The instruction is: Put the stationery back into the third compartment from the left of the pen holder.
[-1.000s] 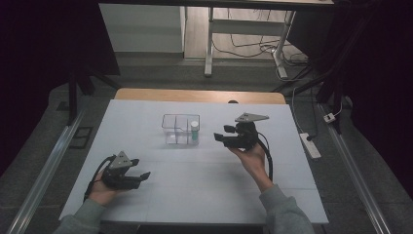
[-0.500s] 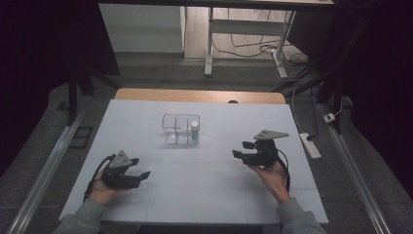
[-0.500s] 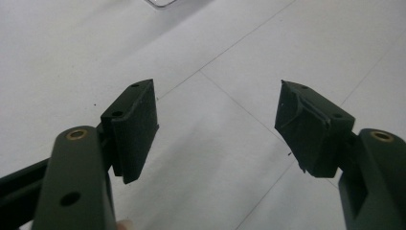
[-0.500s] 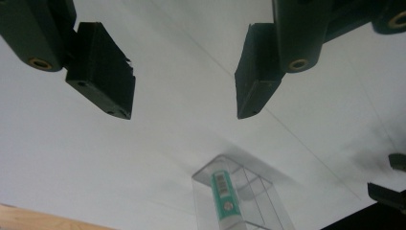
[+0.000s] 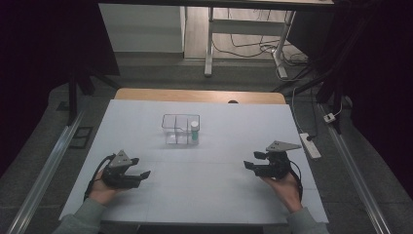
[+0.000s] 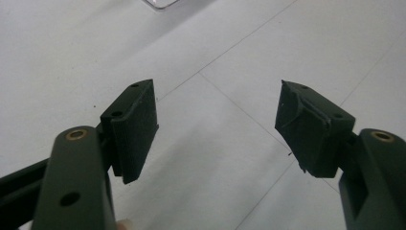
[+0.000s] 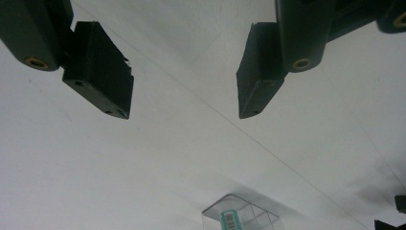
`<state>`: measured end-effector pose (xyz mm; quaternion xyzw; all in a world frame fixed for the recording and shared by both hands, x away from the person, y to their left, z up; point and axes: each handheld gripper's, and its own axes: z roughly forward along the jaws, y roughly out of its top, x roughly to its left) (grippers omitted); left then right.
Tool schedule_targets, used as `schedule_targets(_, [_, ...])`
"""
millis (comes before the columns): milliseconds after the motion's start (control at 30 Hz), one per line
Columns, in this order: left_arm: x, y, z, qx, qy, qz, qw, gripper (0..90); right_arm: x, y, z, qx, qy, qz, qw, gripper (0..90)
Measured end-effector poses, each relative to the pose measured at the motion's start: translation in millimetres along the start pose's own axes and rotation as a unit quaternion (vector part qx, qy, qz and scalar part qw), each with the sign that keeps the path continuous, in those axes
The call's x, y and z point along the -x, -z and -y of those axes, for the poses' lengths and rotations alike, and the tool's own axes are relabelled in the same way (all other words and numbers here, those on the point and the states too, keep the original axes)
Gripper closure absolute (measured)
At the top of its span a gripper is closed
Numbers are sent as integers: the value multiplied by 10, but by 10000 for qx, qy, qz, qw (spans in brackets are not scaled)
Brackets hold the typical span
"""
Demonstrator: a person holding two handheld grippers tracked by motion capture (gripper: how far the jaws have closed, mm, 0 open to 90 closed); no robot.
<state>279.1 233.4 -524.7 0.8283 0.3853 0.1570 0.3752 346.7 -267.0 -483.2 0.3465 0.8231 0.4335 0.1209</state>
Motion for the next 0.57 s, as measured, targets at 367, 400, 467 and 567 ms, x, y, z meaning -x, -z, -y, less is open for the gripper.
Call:
schedule_targets(367, [6,6,-14,28,16,-16,10000,304,33,77,91,24,35,16,10000,360])
schedule_targets(400, [5,7,-15,29,20,-9,10000,304,33,80,92,26,38,24,10000,359])
schedule_targets(467, [3,7,-15,33,32,1,10000,304,35,88,96,48,45,36,10000,358])
schedule_targets(567, [-7,5,-16,42,62,34,10000,304,30,104,105,9,75,101,9999,354])
